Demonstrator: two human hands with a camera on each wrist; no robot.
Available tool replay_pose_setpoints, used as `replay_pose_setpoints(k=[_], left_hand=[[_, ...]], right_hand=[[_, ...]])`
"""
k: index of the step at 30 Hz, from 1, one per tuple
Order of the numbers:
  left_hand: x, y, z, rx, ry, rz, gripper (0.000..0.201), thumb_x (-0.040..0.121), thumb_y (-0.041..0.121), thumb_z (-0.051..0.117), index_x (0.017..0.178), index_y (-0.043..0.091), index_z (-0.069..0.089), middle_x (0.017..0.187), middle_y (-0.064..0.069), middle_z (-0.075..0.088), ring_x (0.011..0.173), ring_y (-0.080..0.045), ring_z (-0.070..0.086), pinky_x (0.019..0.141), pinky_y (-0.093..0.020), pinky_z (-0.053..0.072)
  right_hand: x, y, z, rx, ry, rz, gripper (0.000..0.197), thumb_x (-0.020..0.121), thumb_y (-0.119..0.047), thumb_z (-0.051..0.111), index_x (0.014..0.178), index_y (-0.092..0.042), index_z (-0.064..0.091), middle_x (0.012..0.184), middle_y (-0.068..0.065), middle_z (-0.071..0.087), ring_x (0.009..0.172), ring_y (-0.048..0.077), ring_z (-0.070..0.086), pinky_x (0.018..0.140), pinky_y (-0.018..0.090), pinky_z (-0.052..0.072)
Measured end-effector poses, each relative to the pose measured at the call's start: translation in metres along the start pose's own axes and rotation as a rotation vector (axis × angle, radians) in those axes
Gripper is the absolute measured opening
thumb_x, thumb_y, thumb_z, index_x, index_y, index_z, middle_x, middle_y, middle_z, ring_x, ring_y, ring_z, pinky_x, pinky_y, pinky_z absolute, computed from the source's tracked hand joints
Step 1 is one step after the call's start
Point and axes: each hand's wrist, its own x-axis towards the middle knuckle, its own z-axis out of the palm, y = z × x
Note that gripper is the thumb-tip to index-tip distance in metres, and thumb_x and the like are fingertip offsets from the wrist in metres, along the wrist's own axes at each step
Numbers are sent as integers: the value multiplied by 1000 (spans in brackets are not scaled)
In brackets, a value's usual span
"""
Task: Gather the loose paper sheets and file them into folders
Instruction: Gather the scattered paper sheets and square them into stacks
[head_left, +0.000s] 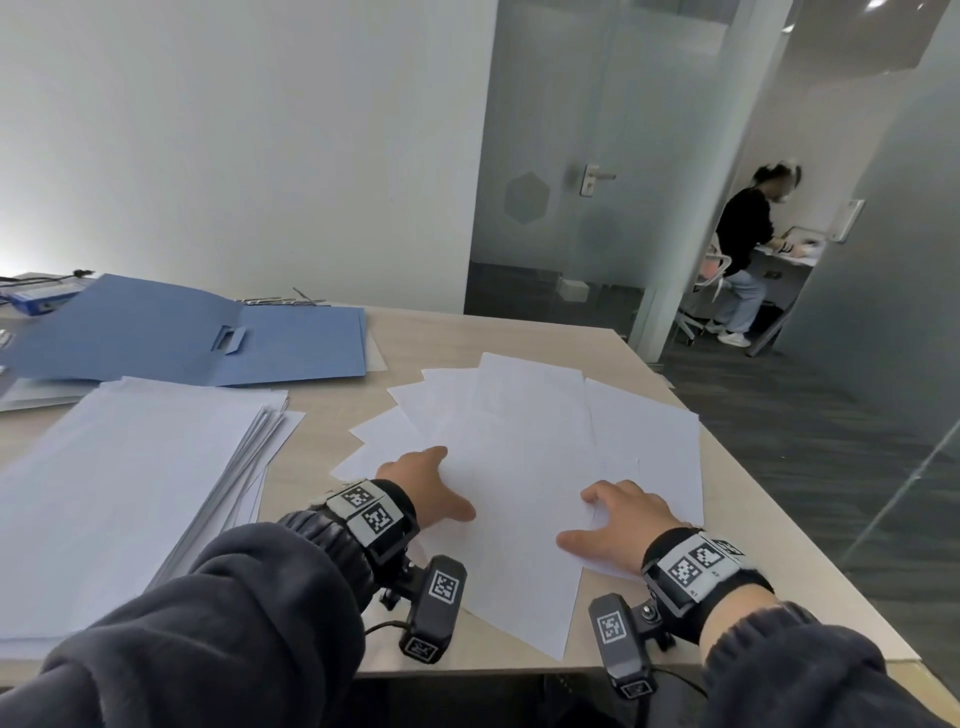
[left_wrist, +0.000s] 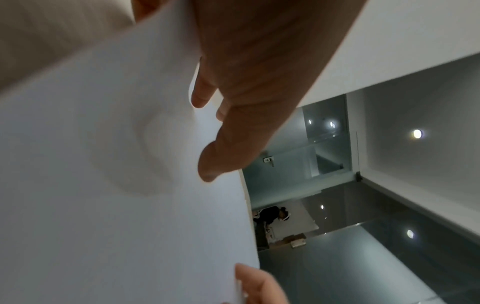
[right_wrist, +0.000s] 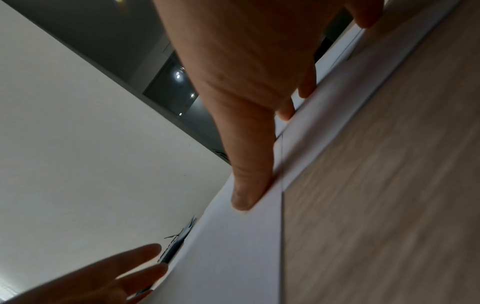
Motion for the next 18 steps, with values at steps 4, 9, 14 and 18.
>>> replay_pose_setpoints(k=[4,9,14,18], left_hand=[[5,4,-12,-294,36,-44,84,81,37,78,151,23,36,151,-3,43,133,-25,46,93,-30,45],[11,-1,-18,-670,54,-118,55,83,28,76,134,21,55,135,-6,56,112,-26,54,57,-27,59],[22,-10,-19,-1049,203,-173,24,90,10,65,114,11,66,127,-8,60,108,-27,58,83,-30,47],[15,-15,-18,-1183,157,-275,26,95,5,55,120,0,59,119,-13,60,76,-18,58,55,-26,44]], right_hand=[[0,1,0,-1,11,-2,81,64,-75,55,137,-44,41,144,-13,38,136,18,36,108,49,37],[0,1,1,-17,21,4,80,65,-77,56,137,-46,40,144,-15,38,137,18,35,107,53,36],[1,3,2,-29,14,3,82,65,-78,55,138,-47,39,145,-15,37,137,19,35,106,53,36],[4,5,3,-25,5,-2,83,64,-80,55,138,-46,39,146,-14,37,137,19,35,107,54,36]])
